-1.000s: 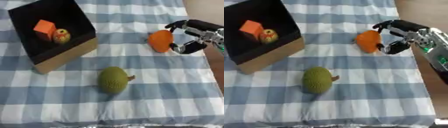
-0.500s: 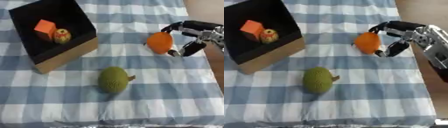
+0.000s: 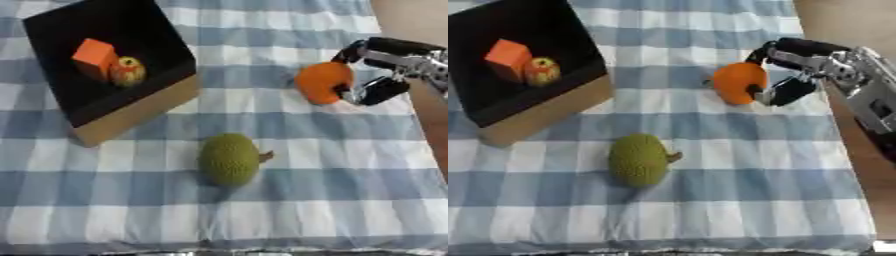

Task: Pick up objects on the table and place them in the box.

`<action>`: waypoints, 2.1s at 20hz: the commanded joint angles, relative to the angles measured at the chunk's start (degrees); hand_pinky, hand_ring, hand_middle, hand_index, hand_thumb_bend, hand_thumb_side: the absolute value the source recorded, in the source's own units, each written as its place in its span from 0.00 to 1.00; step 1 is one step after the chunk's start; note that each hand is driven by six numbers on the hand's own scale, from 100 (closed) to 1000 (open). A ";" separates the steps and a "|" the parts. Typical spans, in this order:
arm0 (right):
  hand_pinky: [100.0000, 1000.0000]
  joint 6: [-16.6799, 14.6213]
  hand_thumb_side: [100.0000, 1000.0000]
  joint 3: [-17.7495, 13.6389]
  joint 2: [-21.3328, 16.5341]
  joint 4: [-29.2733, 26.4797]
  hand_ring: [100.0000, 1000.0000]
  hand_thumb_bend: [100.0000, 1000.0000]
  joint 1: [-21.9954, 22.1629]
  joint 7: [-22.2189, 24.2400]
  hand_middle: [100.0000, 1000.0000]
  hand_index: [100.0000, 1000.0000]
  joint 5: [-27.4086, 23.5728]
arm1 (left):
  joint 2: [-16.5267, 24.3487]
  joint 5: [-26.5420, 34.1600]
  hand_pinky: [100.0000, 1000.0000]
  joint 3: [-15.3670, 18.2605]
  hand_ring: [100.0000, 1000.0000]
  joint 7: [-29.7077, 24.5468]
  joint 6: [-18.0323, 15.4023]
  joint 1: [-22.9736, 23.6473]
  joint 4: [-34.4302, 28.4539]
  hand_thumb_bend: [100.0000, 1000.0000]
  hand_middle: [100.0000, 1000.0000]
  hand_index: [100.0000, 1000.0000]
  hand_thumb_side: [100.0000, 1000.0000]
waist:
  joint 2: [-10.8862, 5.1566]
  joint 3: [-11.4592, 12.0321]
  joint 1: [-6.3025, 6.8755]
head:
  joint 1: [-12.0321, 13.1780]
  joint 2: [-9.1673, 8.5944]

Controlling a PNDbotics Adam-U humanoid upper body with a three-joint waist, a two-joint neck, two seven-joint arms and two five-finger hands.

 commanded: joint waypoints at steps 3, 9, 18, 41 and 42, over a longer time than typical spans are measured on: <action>0.79 1.64 0.10 -0.87 -0.85 0.37 0.77 0.00 -0.96 -4.27 0.41 0.65 -1.98 | 0.74 0.03 0.72 0.05 0.87 -0.07 0.07 -0.75 -0.98 0.48 0.72 0.77 0.60 | -0.82 -0.06 0.74 | 0.08 0.31; 0.75 -1.32 0.05 -2.28 -1.26 -3.44 0.71 0.00 -0.99 -12.46 0.37 0.61 -0.33 | 0.79 -0.10 0.72 0.21 0.87 0.10 0.09 -0.71 -0.98 0.49 0.72 0.77 0.59 | -0.89 -0.19 0.64 | 0.19 0.31; 0.75 -3.36 0.00 -4.60 -2.68 -12.42 0.69 0.00 -3.31 -19.09 0.38 0.62 2.61 | 0.91 -0.55 0.72 0.65 0.87 0.73 0.17 -0.44 -0.98 0.49 0.72 0.77 0.59 | -1.19 -0.42 0.55 | 0.34 0.31; 0.75 -8.88 0.00 7.44 24.41 8.45 0.69 0.00 -37.45 -9.22 0.38 0.63 10.05 | -1.10 1.05 0.72 -1.60 0.86 -1.75 -1.77 -3.60 -0.98 0.50 0.71 0.77 0.58 | -1.55 3.35 -0.49 | -4.07 -0.23; 0.75 -9.08 0.00 7.32 25.71 10.12 0.70 0.00 -37.91 -9.83 0.39 0.63 11.27 | -1.22 1.17 0.72 -1.68 0.86 -1.88 -1.92 -3.80 -0.98 0.51 0.71 0.77 0.58 | -1.48 3.56 -0.51 | -4.32 -0.40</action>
